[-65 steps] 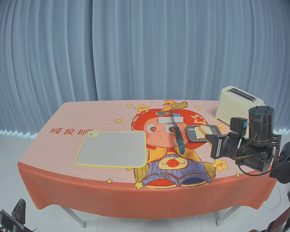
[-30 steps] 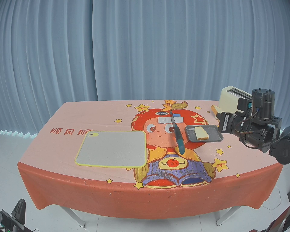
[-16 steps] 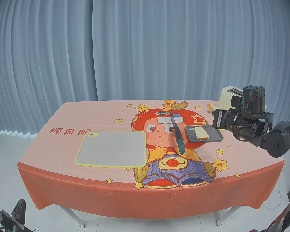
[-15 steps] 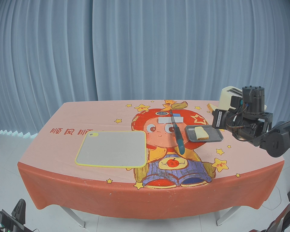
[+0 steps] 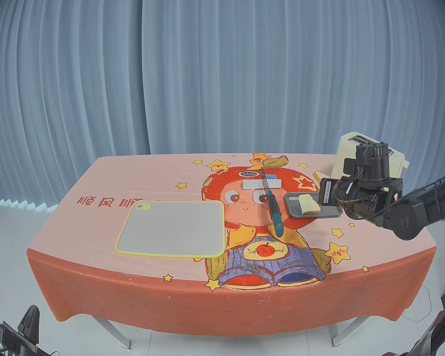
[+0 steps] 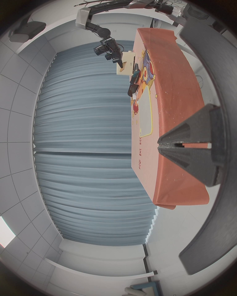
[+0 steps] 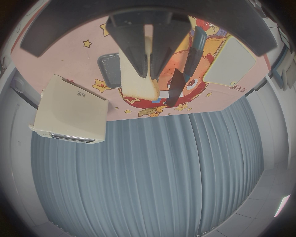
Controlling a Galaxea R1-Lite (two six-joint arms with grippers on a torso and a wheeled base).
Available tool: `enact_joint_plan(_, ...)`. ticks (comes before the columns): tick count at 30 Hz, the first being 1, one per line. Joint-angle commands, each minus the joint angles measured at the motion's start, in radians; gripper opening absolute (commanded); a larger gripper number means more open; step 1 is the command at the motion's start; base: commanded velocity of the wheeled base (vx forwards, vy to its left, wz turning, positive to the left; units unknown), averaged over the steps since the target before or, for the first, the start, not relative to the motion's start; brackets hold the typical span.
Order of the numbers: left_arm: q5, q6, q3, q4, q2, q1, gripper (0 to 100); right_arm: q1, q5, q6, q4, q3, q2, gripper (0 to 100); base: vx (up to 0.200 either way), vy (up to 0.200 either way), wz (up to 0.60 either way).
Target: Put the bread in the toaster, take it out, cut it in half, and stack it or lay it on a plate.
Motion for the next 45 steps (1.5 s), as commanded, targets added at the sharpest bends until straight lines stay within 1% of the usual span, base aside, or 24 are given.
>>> enact_joint_plan(1,0.0,0.0,0.018,0.0,0.002,0.0,0,-0.006,0.016,0.002,0.0,-0.032,0.054,0,0.0,0.0,0.0)
enact_joint_plan(5,0.0,0.0,0.018,0.0,0.002,0.0,0,-0.007,0.019,0.002,0.0,-0.089,0.111,0,0.0,0.0,0.0)
enact_joint_plan(8,0.0,0.0,0.018,0.0,0.002,0.0,0,-0.011,0.019,0.0,0.001,-0.112,0.151,0,0.0,0.0,0.0)
enact_joint_plan(11,0.0,0.0,0.018,0.0,0.002,0.0,0,-0.029,0.019,0.0,0.0,-0.148,0.221,0,0.0,0.0,0.0)
enact_joint_plan(13,0.0,0.0,0.018,0.0,0.002,0.0,0,-0.029,0.019,0.0,0.0,-0.151,0.225,0,0.0,0.0,0.0)
enact_joint_plan(14,0.0,0.0,0.018,0.0,0.002,0.0,0,-0.035,0.021,0.0,-0.002,-0.187,0.271,0,0.0,0.0,0.0)
enact_joint_plan(18,0.0,0.0,0.018,0.0,0.002,0.0,0,-0.044,0.027,0.0,-0.005,-0.211,0.315,0,0.0,0.0,0.0)
enact_joint_plan(45,0.0,0.0,0.018,0.0,0.002,0.0,0,-0.04,0.025,0.0,0.0,-0.199,0.317,0,0.0,0.0,0.0)
